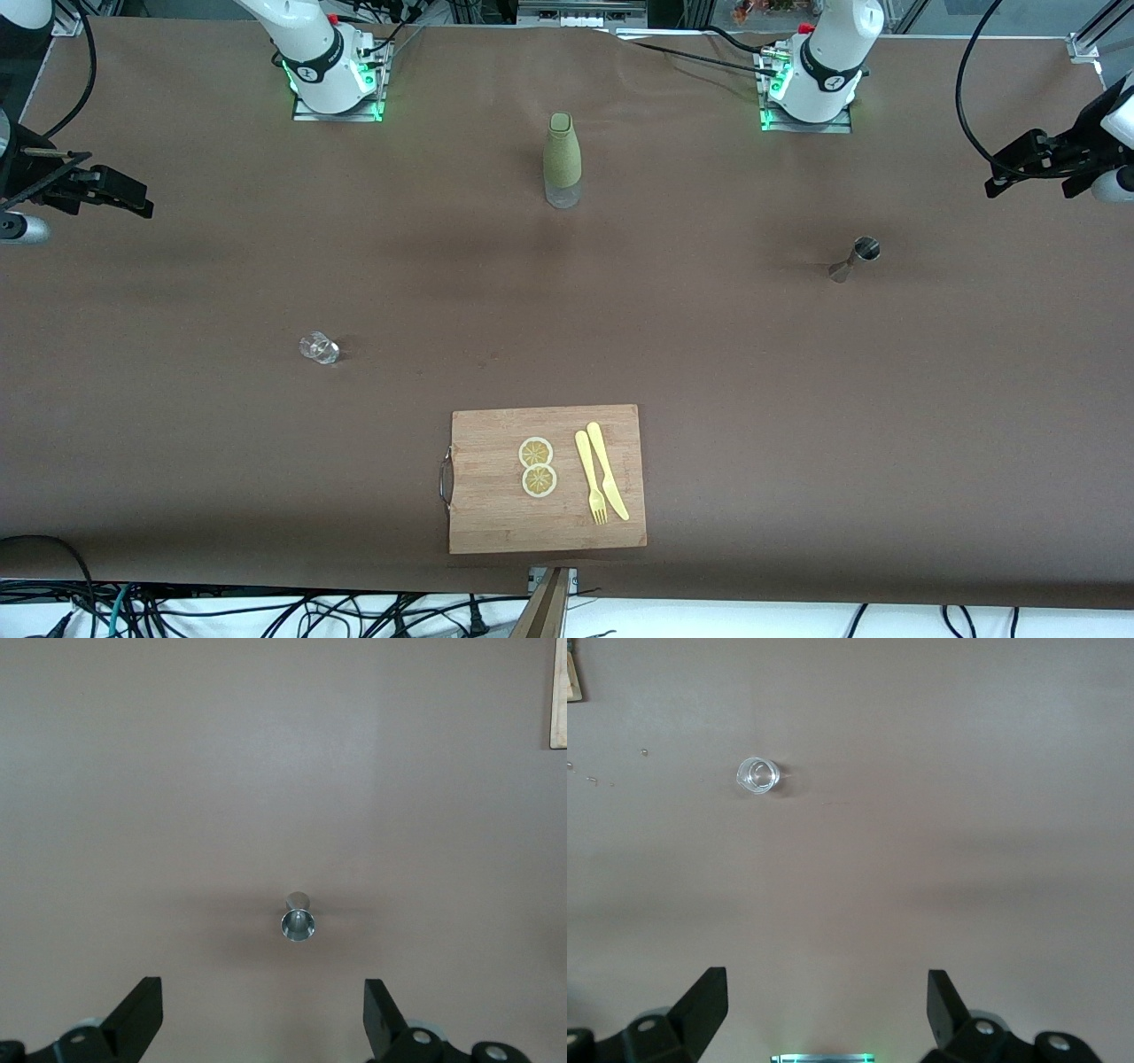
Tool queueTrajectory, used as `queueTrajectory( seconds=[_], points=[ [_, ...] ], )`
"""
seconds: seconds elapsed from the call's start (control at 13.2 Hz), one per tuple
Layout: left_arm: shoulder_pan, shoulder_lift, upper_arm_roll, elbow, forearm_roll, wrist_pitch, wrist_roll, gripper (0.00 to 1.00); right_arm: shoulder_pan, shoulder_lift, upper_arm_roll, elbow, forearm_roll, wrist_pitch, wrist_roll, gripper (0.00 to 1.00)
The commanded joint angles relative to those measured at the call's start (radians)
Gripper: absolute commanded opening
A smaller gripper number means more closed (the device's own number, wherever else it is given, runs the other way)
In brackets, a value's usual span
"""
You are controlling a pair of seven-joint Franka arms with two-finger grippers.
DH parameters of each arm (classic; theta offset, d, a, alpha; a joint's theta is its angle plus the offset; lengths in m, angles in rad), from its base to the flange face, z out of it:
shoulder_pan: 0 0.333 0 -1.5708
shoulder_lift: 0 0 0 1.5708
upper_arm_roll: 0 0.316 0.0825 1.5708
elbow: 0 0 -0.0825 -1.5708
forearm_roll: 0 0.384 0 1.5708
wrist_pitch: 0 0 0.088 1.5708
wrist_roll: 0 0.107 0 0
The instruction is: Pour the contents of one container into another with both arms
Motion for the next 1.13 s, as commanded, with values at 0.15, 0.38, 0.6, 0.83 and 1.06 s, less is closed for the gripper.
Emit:
queueTrajectory(
  seconds=[0.15,0.38,0.6,0.83,1.06],
  points=[
    [-0.001,-0.008,0.0,0.008,0.017,-0.012,0.02,1.0,-0.002,0.008,0.002,0.024,-0.015,-0.01,0.014,1.0],
    [-0.001,-0.007,0.0,0.008,0.017,-0.014,0.018,1.0,-0.002,0.008,0.002,0.024,-0.014,-0.01,0.014,1.0],
    [-0.002,0.011,0.002,0.003,0.02,-0.005,0.023,1.0,-0.002,0.008,0.003,0.024,-0.003,-0.011,0.015,1.0],
    [0.0,0.013,0.002,0.006,0.028,0.006,0.021,1.0,0.011,0.008,0.011,0.022,-0.012,-0.025,0.015,1.0],
    [0.009,0.012,0.003,-0.003,0.029,0.0,0.021,1.0,0.0,0.023,0.003,0.022,-0.005,-0.024,-0.027,1.0]
  ],
)
